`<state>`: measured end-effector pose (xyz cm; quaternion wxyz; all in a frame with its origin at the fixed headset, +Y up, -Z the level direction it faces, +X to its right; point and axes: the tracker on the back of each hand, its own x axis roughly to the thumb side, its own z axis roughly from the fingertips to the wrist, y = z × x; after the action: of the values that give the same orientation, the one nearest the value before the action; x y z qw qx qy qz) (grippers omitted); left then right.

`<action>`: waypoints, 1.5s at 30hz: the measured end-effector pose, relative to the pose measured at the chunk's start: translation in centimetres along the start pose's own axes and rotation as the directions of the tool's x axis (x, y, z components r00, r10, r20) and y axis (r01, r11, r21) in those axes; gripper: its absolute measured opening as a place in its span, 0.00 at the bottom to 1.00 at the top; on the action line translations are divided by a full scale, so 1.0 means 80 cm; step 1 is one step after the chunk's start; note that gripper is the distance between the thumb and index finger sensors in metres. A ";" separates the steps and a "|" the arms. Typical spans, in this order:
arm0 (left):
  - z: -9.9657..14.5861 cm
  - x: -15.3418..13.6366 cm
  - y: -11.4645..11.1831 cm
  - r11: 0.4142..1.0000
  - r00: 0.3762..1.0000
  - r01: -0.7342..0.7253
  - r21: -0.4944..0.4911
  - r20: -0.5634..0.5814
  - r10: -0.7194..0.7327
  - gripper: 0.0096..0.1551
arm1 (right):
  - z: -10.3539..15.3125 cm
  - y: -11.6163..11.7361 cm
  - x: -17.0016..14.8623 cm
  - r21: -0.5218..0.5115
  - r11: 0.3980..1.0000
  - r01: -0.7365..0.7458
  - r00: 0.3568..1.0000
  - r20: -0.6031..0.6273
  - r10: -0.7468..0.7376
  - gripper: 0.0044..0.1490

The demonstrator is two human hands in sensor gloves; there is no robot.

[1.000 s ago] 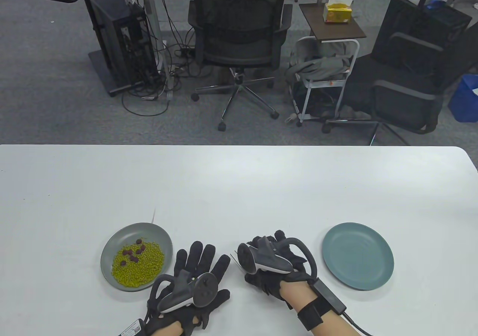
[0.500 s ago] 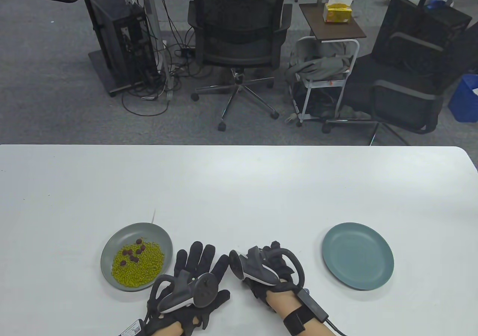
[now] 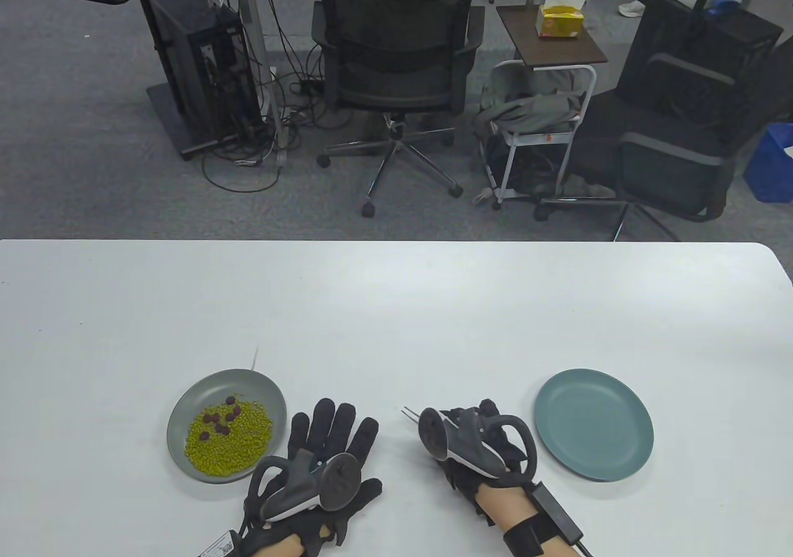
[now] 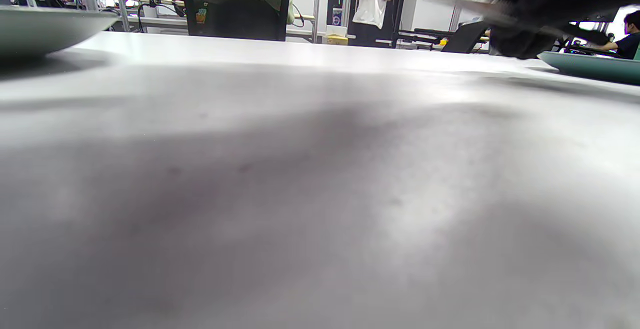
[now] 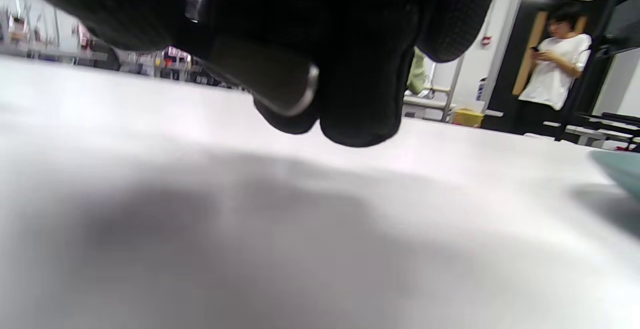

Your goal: Pick cranberries with tweezers into plate

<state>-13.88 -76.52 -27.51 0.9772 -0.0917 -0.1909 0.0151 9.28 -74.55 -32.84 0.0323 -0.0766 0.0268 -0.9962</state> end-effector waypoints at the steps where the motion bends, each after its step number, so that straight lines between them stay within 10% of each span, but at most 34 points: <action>1: 0.000 0.000 0.000 1.000 1.000 0.001 0.001 0.000 -0.001 0.54 | 0.005 -0.006 -0.010 -0.016 1.000 0.027 1.000 -0.008 -0.027 0.35; 6: -0.002 0.002 -0.002 1.000 1.000 0.012 -0.004 0.007 -0.012 0.54 | 0.030 -0.003 -0.036 -0.016 0.961 0.277 0.961 0.028 -0.276 0.34; 27: 0.000 -0.014 0.012 0.999 1.000 -0.010 0.044 -0.018 0.011 0.49 | 0.041 -0.012 -0.041 -0.081 0.958 0.274 0.959 0.097 -0.266 0.35; 35: 0.018 -0.123 0.059 0.981 0.953 -0.128 0.145 -0.256 0.163 0.46 | 0.041 -0.010 -0.042 -0.081 0.957 0.278 0.957 0.107 -0.269 0.35; 45: 0.052 -0.292 0.025 0.852 0.652 -0.468 0.233 -0.560 0.511 0.47 | 0.042 -0.012 -0.043 -0.079 0.957 0.278 0.956 0.121 -0.267 0.35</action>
<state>-37.12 -75.33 -32.72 0.9473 -0.1067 0.1628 0.2543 13.16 -73.48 -29.99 -0.1077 -0.1355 0.0617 -0.9830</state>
